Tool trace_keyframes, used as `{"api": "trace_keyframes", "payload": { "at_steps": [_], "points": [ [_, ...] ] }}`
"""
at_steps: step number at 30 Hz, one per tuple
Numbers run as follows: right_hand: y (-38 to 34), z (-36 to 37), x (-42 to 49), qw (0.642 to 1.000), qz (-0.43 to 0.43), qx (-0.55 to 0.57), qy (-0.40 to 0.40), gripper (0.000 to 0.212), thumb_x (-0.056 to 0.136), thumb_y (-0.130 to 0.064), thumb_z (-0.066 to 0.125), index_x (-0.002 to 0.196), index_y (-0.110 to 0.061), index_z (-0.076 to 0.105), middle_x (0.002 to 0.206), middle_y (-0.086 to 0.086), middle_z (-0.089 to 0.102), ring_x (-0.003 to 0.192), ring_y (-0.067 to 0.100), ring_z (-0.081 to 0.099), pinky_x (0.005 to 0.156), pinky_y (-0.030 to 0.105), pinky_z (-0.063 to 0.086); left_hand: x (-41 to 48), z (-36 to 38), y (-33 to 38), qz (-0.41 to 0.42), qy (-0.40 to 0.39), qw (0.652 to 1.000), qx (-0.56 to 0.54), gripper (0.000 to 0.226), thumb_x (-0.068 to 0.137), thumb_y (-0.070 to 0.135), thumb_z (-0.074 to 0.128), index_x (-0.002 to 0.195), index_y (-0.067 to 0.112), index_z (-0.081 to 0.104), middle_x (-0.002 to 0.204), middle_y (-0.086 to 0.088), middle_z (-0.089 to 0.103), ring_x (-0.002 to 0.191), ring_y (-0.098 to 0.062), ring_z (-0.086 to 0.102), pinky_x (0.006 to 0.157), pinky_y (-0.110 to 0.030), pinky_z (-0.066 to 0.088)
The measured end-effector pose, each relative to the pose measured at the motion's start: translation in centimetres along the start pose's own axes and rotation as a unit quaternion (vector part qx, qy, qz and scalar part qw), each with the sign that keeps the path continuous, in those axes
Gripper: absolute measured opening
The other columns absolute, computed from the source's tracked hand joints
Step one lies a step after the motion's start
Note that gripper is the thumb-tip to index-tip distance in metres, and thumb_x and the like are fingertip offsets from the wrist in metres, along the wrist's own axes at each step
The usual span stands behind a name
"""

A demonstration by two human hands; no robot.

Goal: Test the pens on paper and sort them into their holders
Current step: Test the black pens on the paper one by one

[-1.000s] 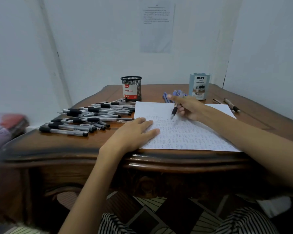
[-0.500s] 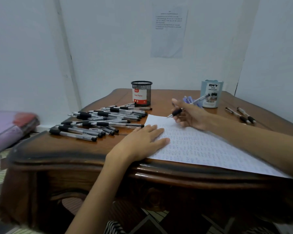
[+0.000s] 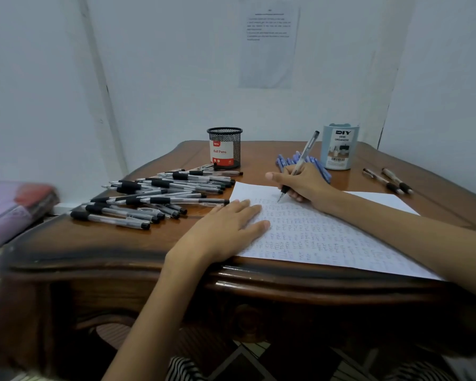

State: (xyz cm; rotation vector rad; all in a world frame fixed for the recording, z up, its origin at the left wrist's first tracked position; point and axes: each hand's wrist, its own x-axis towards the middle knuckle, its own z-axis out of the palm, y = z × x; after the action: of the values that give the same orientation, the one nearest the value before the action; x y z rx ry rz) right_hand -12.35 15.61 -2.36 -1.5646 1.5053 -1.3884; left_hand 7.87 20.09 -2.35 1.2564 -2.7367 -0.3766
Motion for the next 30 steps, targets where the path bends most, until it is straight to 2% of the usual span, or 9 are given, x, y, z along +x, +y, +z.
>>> {"api": "trace_keyframes", "payload": {
  "at_steps": [4,9,12,16,18,20,23,30],
  "points": [
    [0.2,0.0,0.2,1.000,-0.001,-0.011,0.009,0.042,0.088,-0.017,0.064,0.053,-0.012,0.042,0.034,-0.007,0.044,0.029,0.003,0.033,0.033,0.015,0.028,-0.2,-0.1,0.2,-0.002,0.018,1.000,-0.008,0.056,0.096,0.053,0.026,0.148,0.033,0.017,0.157,0.010,0.008,0.143,-0.008,0.007,0.114,-0.031,0.006],
    [0.2,-0.1,0.2,1.000,0.006,-0.003,0.026,0.041,0.090,-0.014,0.060,0.053,-0.013,0.043,0.034,-0.008,0.043,0.029,0.003,0.032,0.032,0.014,0.026,-0.1,-0.2,-0.1,0.005,0.014,1.000,-0.001,0.057,0.096,0.053,0.027,0.148,0.031,0.019,0.157,0.007,0.013,0.143,-0.012,0.013,0.114,-0.034,0.011],
    [0.2,-0.2,0.1,0.999,0.006,-0.004,0.034,0.041,0.090,-0.011,0.060,0.052,-0.012,0.044,0.041,-0.001,0.047,0.030,0.004,0.033,0.032,0.014,0.026,0.6,-0.9,-0.2,0.016,0.000,0.999,0.049,0.057,0.096,0.053,0.027,0.147,0.029,0.023,0.150,0.002,0.025,0.138,-0.015,0.022,0.111,-0.038,0.022],
    [-0.1,-0.1,-0.1,0.999,0.011,-0.018,0.026,0.037,0.090,-0.007,0.057,0.055,-0.010,0.044,0.033,-0.007,0.045,0.028,0.002,0.033,0.032,0.014,0.025,1.9,-1.5,-0.4,0.047,0.017,0.994,0.101,0.056,0.097,0.051,0.027,0.144,0.021,0.032,0.140,-0.002,0.032,0.127,-0.015,0.033,0.103,-0.034,0.031],
    [-0.2,-0.1,-0.2,1.000,0.011,-0.014,0.023,0.039,0.090,-0.007,0.058,0.054,-0.011,0.043,0.032,-0.008,0.042,0.028,0.002,0.033,0.032,0.014,0.025,2.1,-1.2,-0.7,0.058,-0.005,0.996,0.065,0.056,0.098,0.048,0.025,0.147,0.020,0.027,0.148,-0.001,0.026,0.132,-0.014,0.028,0.106,-0.030,0.023],
    [-0.2,0.0,-0.2,1.000,0.013,-0.013,0.023,0.040,0.089,-0.007,0.058,0.052,-0.011,0.043,0.032,-0.008,0.042,0.028,0.002,0.033,0.032,0.014,0.025,2.1,-1.1,-1.1,0.059,-0.029,0.997,0.029,0.055,0.100,0.043,0.023,0.150,0.021,0.018,0.155,0.003,0.016,0.141,-0.012,0.015,0.109,-0.025,0.012],
    [0.0,0.0,0.0,0.999,0.017,-0.021,0.031,0.039,0.089,-0.005,0.057,0.053,-0.011,0.042,0.031,-0.008,0.041,0.029,0.003,0.032,0.032,0.015,0.025,2.3,-0.9,-1.3,0.062,-0.036,0.997,0.026,0.052,0.101,0.039,0.021,0.150,0.022,0.012,0.158,0.006,0.007,0.143,-0.007,0.003,0.108,-0.018,0.000],
    [-0.2,-0.1,-0.2,0.999,0.014,-0.044,0.001,0.037,0.089,-0.006,0.057,0.055,-0.010,0.044,0.034,-0.008,0.048,0.029,0.002,0.035,0.033,0.013,0.027,2.5,-0.7,-1.4,0.068,-0.034,0.996,0.038,0.052,0.102,0.039,0.019,0.150,0.022,0.011,0.158,0.005,0.005,0.143,-0.005,0.001,0.110,-0.020,-0.003]
  ]
}}
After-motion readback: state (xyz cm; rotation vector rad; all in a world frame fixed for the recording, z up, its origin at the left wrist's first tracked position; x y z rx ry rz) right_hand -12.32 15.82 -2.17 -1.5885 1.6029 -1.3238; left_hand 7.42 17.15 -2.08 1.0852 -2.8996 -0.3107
